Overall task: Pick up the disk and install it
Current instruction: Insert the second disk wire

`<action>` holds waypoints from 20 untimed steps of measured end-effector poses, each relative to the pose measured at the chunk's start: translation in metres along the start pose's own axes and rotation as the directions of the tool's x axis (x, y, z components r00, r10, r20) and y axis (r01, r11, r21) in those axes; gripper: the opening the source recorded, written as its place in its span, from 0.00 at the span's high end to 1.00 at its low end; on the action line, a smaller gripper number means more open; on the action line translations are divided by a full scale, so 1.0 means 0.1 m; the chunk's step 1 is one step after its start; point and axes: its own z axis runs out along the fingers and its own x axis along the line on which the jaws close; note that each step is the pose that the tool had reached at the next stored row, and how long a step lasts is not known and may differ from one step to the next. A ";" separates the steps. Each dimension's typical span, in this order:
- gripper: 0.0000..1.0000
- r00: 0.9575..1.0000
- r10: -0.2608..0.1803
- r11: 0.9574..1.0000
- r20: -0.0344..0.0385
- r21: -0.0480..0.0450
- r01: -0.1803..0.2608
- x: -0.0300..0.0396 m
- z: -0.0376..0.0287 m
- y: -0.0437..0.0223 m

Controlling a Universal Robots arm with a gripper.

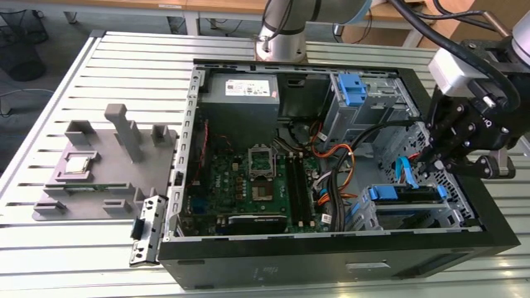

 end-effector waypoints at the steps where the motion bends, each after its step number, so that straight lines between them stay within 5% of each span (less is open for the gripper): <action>1: 0.77 1.000 0.000 1.000 0.001 0.000 0.000 -0.008 0.001 0.000; 9: 0.77 1.000 0.000 1.000 0.013 0.000 0.000 -0.115 0.015 0.000; 20: 0.77 1.000 0.000 1.000 0.015 0.000 0.000 -0.197 0.028 -0.094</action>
